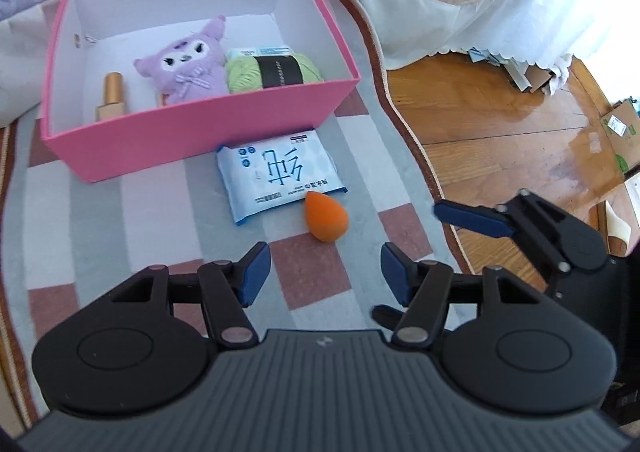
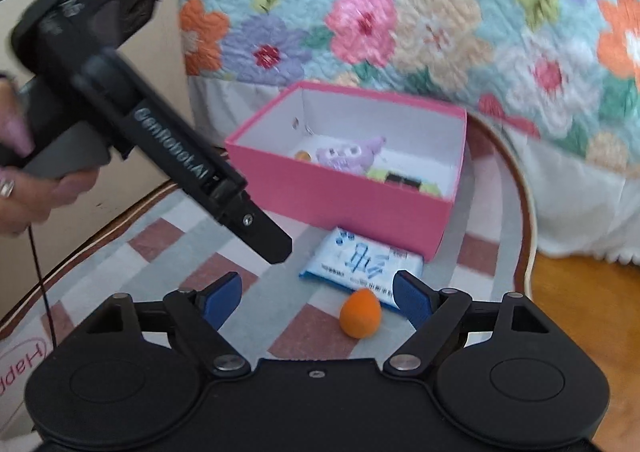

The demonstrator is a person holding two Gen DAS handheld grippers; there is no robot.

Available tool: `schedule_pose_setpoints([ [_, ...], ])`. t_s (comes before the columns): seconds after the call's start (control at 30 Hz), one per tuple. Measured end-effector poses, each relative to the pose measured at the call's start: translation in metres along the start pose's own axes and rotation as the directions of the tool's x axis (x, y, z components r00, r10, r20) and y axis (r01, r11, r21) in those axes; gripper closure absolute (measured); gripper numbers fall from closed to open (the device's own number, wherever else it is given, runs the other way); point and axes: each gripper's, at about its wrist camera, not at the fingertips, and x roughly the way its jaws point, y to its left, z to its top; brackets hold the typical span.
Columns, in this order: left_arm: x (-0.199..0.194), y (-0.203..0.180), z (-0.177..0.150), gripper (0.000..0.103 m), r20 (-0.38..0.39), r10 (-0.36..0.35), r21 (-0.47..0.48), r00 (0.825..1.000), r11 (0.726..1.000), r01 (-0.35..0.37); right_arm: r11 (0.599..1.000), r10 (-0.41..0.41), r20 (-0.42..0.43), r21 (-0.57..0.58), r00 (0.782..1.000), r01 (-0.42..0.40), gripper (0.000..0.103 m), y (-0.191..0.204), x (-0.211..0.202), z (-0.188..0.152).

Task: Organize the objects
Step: 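Move both grippers to the orange makeup sponge and close on it, then lift the orange sponge and carry it into the pink box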

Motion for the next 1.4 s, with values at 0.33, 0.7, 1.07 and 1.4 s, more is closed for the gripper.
schedule_pose_setpoints([
  [0.33, 0.066, 0.005, -0.007, 0.044, 0.059, -0.023, 0.066, 0.998, 0.998, 0.019, 0.991, -0.052, -0.07, 0.121, 0.996, 0.06, 0.017, -0.022, 0.062, -0.026],
  [0.7, 0.121, 0.017, -0.004, 0.061, 0.044, -0.084, -0.039, 0.996, 0.996, 0.085, 0.986, -0.082, -0.1, 0.137, 0.992, 0.095, 0.052, -0.022, 0.094, -0.035],
  [1.07, 0.107, 0.013, -0.02, 0.067, 0.045, -0.119, -0.093, 0.992, 0.988, 0.123, 0.979, -0.076, -0.094, 0.18, 0.993, 0.092, 0.063, -0.011, 0.069, -0.034],
  [1.4, 0.066, 0.014, -0.048, 0.068, -0.011, -0.073, -0.13, 0.997, 0.989, 0.071, 0.977, 0.023, -0.145, 0.212, 0.989, 0.009, 0.063, 0.025, 0.04, -0.024],
])
